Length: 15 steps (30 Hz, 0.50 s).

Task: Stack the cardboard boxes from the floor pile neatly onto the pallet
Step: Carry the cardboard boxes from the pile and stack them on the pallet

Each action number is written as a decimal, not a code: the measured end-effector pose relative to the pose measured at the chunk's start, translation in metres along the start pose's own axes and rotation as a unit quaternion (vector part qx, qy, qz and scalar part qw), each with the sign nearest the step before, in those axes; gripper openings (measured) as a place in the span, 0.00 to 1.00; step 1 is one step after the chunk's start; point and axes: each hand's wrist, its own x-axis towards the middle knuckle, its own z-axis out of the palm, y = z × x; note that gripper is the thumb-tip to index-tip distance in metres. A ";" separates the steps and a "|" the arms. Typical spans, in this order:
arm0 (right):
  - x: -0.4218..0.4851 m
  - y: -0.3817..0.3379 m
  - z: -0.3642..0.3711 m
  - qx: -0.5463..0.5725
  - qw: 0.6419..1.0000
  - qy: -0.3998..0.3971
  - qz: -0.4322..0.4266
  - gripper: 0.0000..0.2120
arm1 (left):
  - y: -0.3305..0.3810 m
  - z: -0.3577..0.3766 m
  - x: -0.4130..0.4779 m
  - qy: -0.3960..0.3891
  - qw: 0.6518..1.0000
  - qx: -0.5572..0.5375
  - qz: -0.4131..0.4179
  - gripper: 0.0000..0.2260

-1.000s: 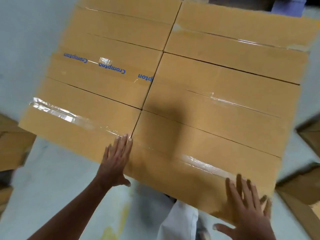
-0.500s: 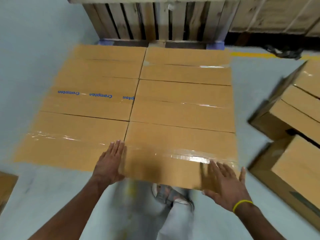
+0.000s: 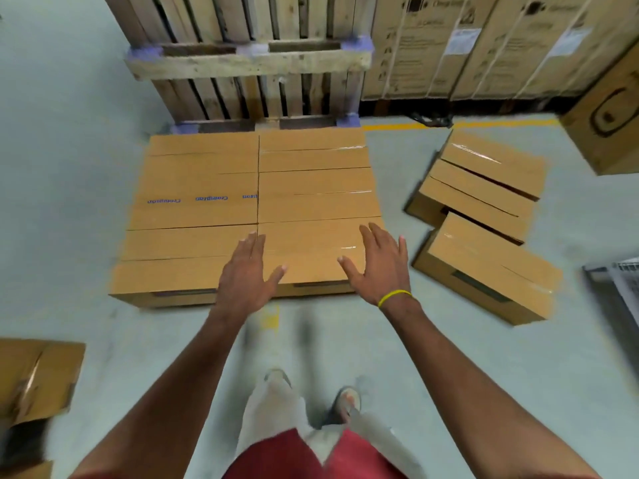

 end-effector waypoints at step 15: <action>-0.116 -0.094 0.024 0.010 0.995 -0.028 0.098 0.37 | -0.103 -0.008 -0.099 -0.060 0.995 -0.076 -0.013 0.37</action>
